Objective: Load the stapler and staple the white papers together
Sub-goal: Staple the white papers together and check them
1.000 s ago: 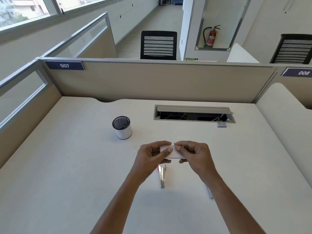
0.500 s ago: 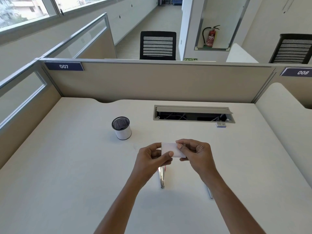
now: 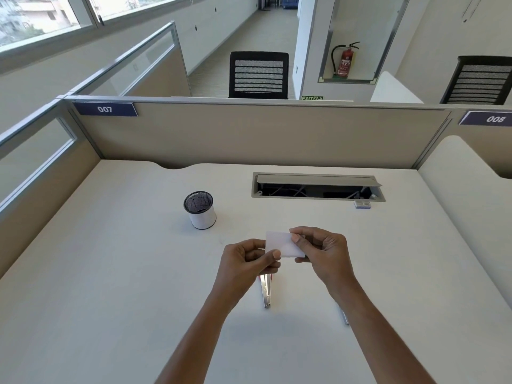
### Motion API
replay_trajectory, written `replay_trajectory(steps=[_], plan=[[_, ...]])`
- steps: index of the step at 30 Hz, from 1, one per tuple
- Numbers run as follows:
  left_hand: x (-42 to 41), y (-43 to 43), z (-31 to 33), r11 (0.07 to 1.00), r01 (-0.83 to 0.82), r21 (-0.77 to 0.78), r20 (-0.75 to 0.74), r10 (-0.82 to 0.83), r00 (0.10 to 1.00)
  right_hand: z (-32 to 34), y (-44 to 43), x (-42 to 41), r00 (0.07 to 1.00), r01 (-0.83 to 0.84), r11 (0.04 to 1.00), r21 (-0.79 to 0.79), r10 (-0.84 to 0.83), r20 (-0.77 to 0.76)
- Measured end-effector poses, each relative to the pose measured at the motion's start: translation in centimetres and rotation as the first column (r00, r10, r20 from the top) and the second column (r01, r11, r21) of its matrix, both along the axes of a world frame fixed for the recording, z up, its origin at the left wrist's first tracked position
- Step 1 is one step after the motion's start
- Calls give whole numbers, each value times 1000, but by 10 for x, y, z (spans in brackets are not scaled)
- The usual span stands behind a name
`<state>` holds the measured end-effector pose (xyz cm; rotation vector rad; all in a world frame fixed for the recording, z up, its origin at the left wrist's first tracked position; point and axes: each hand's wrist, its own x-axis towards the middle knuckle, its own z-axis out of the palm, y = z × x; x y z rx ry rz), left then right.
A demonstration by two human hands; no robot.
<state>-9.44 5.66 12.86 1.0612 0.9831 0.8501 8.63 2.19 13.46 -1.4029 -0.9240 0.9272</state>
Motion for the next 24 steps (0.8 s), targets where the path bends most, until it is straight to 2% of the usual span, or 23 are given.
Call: replay_trajectory(steps=[5,8,12,16,24], plan=[[-1,0,1,1000,-17,-1,1,17,1000,2,0,-3,999,12,1000,-4,-12,-43],[-1,2,1,1000,-27,13,-20,27,999,4,-2,-8,984,17,999,-46,-25,-174],[1,2,7,998,-46,31,-3,47,999,1,-9,-19,928,-55,993,-104,12,-373],[1,5,5,997,-50,59,-36,52,998,-3,-15,-28,922,-79,992,-95,37,-386],[0,7,4,996,-50,74,-42,54,998,-1,-14,-29,914,-13,994,-112,-33,-404]])
